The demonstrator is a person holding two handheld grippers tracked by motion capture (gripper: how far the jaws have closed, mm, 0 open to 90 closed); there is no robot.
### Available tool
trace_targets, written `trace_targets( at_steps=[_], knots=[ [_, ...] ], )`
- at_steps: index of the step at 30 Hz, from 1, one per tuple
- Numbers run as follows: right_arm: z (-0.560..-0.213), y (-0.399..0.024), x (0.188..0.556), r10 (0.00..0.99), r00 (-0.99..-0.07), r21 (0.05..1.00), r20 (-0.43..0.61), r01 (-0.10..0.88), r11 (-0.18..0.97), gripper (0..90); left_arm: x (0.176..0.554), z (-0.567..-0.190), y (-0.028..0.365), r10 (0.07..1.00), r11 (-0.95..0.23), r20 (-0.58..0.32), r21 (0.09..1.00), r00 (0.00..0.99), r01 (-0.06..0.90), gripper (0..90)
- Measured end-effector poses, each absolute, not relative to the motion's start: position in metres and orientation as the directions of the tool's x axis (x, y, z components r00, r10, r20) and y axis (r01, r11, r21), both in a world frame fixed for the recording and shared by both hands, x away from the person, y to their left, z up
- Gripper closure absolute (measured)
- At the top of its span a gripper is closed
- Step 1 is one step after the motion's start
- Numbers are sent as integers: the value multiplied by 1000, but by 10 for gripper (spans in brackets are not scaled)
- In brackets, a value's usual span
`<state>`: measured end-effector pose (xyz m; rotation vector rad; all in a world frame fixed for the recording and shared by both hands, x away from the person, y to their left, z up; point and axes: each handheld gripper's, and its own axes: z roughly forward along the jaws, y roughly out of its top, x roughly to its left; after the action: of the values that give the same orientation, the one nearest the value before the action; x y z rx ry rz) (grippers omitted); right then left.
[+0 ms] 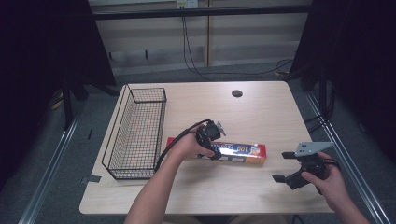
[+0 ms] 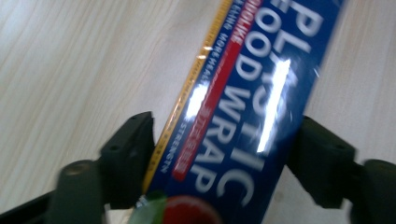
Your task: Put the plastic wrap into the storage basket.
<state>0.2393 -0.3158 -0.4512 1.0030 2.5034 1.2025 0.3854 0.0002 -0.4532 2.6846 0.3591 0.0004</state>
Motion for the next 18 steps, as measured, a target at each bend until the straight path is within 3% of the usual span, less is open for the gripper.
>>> trace_targets(
  at_steps=[3, 10, 18],
  knots=[
    [-451, -315, 240, 646, -755, 748, 115, 493, 443, 20, 387, -452, 4, 302, -860, -61, 413, 951, 300, 365],
    [-451, -316, 240, 646, -755, 750, 114, 492, 442, 19, 387, -452, 4, 386, -832, -44, 414, 921, 369, 380],
    [-450, -314, 241, 645, -756, 750, 116, 492, 442, 19, 389, -455, 5, 390, -822, -71, 422, 918, 382, 350]
  ],
)
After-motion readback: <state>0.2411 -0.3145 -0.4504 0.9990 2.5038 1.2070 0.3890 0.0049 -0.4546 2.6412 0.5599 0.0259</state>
